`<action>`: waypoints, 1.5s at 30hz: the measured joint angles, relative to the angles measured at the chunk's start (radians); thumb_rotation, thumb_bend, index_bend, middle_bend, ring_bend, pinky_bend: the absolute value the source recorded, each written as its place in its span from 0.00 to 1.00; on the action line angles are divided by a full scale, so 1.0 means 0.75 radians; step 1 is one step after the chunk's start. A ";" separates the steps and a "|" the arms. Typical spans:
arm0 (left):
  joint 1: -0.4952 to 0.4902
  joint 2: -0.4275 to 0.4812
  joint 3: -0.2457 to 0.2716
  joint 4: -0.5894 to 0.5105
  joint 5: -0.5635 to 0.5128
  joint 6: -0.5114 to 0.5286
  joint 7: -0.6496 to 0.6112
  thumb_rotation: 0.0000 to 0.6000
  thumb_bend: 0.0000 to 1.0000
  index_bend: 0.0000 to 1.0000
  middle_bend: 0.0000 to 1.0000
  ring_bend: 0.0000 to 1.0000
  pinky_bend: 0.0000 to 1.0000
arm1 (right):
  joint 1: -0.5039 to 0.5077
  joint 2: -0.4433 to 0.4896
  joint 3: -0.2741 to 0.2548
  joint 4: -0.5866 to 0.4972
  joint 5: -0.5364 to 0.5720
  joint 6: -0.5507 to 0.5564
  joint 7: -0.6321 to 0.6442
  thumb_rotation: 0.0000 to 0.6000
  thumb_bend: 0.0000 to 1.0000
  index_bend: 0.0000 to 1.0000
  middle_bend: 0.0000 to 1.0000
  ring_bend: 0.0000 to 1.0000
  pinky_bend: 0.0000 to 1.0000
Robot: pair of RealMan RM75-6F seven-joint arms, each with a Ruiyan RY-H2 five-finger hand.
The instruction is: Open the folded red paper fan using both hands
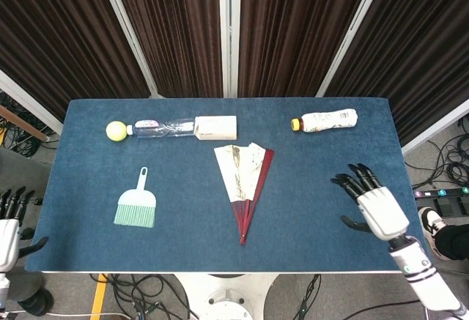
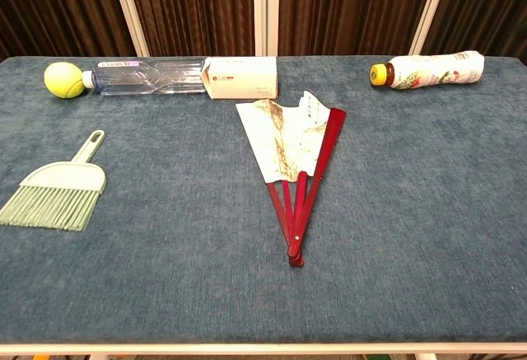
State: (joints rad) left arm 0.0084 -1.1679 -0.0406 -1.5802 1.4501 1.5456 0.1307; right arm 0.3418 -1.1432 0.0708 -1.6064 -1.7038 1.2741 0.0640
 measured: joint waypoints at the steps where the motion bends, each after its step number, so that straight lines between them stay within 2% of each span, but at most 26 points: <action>1: -0.002 -0.001 0.000 0.001 0.001 -0.003 -0.001 1.00 0.00 0.11 0.06 0.00 0.05 | 0.043 -0.034 0.017 0.015 0.011 -0.055 -0.002 1.00 0.03 0.33 0.28 0.01 0.06; 7: -0.007 0.000 -0.002 0.005 -0.004 -0.013 -0.014 1.00 0.00 0.11 0.06 0.00 0.05 | 0.257 -0.295 0.093 0.192 0.114 -0.326 -0.022 1.00 0.00 0.35 0.28 0.01 0.06; 13: -0.021 0.002 -0.007 0.007 -0.017 -0.042 -0.025 1.00 0.00 0.11 0.06 0.00 0.05 | 0.408 -0.595 0.133 0.489 0.193 -0.442 -0.073 1.00 0.00 0.36 0.29 0.01 0.06; 20: -0.031 0.012 -0.010 -0.003 -0.036 -0.071 -0.052 1.00 0.00 0.12 0.06 0.00 0.05 | 0.495 -0.867 0.140 0.825 0.228 -0.452 -0.093 1.00 0.00 0.42 0.32 0.03 0.06; 28: -0.023 0.022 -0.003 -0.009 -0.037 -0.068 -0.085 1.00 0.00 0.12 0.06 0.00 0.05 | 0.540 -1.102 0.117 1.172 0.218 -0.367 0.009 1.00 0.02 0.45 0.35 0.05 0.06; 36: -0.028 0.023 -0.002 -0.012 -0.038 -0.078 -0.095 1.00 0.00 0.12 0.06 0.00 0.05 | 0.572 -1.236 0.070 1.393 0.189 -0.321 0.118 1.00 0.14 0.47 0.36 0.07 0.06; 42: -0.031 0.025 -0.002 -0.009 -0.035 -0.081 -0.109 1.00 0.00 0.12 0.06 0.00 0.05 | 0.600 -1.308 0.038 1.517 0.161 -0.283 0.177 1.00 0.38 0.53 0.40 0.11 0.06; 45: -0.033 0.027 -0.003 -0.009 -0.031 -0.078 -0.114 1.00 0.00 0.12 0.06 0.00 0.05 | 0.626 -1.322 0.016 1.559 0.136 -0.269 0.186 1.00 0.57 0.58 0.42 0.15 0.06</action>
State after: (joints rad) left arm -0.0163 -1.1478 -0.0427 -1.5870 1.4265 1.4867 0.0449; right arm 0.8112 -2.1349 0.0826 -0.4371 -1.6021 1.0722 0.2035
